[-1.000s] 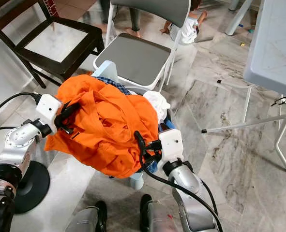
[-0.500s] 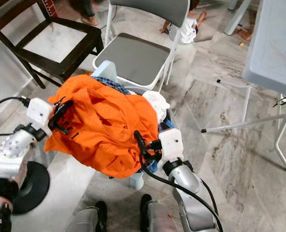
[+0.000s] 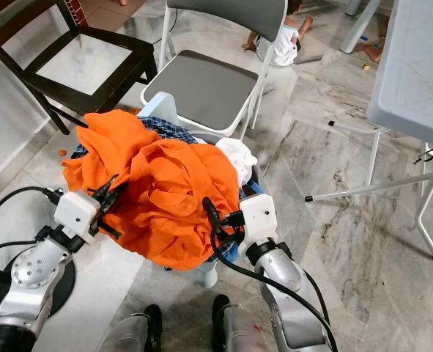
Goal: Hang hanger
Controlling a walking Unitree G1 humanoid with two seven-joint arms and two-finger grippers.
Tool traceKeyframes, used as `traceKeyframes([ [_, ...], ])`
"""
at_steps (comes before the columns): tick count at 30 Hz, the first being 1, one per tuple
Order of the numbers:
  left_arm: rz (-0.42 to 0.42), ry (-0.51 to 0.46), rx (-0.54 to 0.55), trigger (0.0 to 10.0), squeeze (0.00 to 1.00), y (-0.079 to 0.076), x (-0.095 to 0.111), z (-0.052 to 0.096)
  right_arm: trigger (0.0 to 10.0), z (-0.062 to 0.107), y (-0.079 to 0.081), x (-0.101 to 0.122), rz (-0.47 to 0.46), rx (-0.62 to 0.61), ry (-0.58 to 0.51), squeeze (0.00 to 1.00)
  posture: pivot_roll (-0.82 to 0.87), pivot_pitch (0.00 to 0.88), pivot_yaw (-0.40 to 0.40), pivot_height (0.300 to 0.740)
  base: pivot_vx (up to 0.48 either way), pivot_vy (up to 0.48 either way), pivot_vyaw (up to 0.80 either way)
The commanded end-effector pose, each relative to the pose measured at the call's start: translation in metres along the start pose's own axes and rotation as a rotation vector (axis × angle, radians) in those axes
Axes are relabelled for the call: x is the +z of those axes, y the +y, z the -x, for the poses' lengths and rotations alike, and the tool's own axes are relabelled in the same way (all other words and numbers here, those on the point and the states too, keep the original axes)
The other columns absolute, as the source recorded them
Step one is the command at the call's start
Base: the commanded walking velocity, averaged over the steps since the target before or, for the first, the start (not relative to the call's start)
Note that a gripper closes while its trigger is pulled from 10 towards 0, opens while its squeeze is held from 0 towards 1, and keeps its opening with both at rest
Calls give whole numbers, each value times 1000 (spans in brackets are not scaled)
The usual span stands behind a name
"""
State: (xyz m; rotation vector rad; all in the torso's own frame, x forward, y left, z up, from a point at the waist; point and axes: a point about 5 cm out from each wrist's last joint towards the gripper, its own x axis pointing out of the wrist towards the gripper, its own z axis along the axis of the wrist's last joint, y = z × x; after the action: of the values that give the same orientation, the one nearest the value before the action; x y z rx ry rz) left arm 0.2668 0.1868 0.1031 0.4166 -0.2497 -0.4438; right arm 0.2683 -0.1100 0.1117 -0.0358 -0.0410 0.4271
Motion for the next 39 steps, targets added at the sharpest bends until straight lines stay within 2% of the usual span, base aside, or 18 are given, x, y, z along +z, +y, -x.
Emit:
traceKeyframes([
  [1,-3,54,-2,0,0,-6,-9,12,10000,3,1,-6,2,14,26,0,36,301,-37,740,0,0,0],
  [3,-10,119,5,0,0,-13,-20,29,10000,3,1,-7,3,13,28,0,37,300,-36,740,0,0,0],
  [5,-21,152,-5,0,0,-18,-26,37,10000,3,1,-8,4,14,31,0,37,300,-36,740,0,0,0],
  [12,-68,180,25,0,0,-15,-25,39,10000,2,3,-8,3,23,31,0,42,297,-40,740,0,0,0],
  [13,-82,184,43,1608,0,-13,-25,39,10000,1,3,-7,4,23,30,0,45,294,-41,740,0,0,0],
  [14,-112,193,81,9059,0,-6,-26,36,10000,1,3,-7,5,24,29,0,45,296,-42,740,0,0,0],
  [15,-183,208,161,10000,0,10,-25,30,10000,0,2,-7,6,25,28,0,43,296,-42,740,0,0,0],
  [18,-184,194,208,10000,0,18,-22,26,10000,0,2,-7,7,24,27,0,40,296,-43,740,0,0,0],
  [19,-175,171,236,10000,1000,24,-17,22,10000,0,2,-7,7,22,27,0,39,296,-42,740,0,0,0],
  [20,-166,141,272,10000,1000,31,-10,15,10000,1,1,-7,7,20,28,0,37,295,-42,740,0,0,0],
  [23,-188,113,297,10000,1000,35,-3,8,10000,1,1,-7,8,18,28,0,35,294,-40,740,0,0,0],
  [30,-290,26,266,10000,1000,30,15,-3,10000,1,1,-7,8,12,26,0,33,293,-35,740,0,0,0],
  [37,-270,6,191,10000,1000,23,18,-5,10000,2,2,-8,6,12,29,0,34,294,-34,740,0,0,0],
  [38,-256,7,169,10000,1000,20,17,-5,10000,2,2,-8,6,13,29,0,34,294,-34,740,0,0,0],
  [39,-217,13,101,10000,1000,11,13,-3,10000,1,2,-8,6,14,29,0,34,294,-34,740,0,0,0],
])
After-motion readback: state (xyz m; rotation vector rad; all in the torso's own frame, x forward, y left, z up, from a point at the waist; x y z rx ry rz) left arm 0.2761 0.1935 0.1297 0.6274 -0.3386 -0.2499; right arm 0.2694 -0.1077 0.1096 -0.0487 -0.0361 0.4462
